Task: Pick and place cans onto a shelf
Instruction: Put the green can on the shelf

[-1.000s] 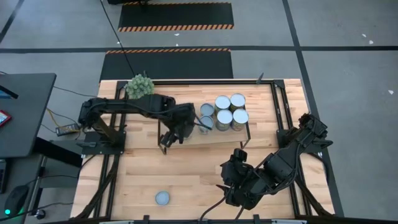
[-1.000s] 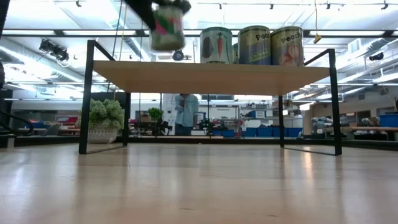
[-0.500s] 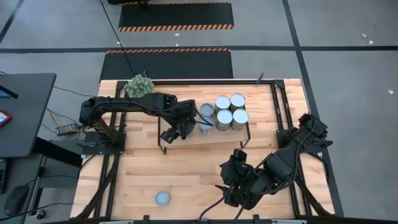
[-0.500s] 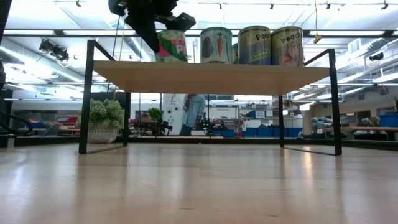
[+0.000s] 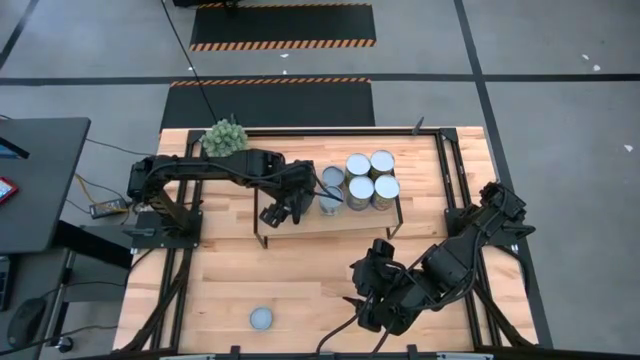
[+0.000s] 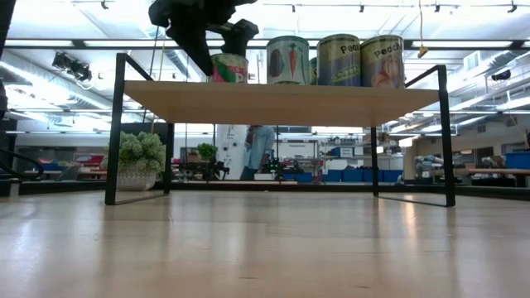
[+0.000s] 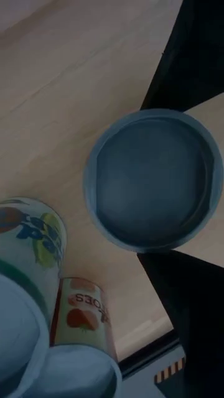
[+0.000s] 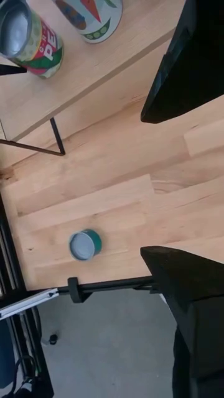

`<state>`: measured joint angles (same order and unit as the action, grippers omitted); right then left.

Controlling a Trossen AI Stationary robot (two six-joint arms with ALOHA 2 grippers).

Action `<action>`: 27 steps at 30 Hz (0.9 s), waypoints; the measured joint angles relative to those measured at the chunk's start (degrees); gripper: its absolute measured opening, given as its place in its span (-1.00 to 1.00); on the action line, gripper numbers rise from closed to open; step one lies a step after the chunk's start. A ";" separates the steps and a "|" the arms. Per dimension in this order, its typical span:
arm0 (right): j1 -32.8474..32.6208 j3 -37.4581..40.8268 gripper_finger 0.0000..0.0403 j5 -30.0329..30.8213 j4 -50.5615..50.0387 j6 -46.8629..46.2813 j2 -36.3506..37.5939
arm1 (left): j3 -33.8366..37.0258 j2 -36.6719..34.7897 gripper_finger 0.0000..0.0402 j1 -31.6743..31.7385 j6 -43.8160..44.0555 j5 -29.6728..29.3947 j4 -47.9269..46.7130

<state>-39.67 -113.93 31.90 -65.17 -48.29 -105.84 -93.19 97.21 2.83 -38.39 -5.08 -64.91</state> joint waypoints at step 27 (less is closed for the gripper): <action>0.10 0.00 0.72 -0.48 -0.09 0.59 0.00 | -2.89 -2.87 0.77 -0.15 10.84 1.86 -1.65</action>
<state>-39.57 -113.93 31.42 -65.25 -47.70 -105.84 -96.08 94.34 2.68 -27.56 -3.22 -66.56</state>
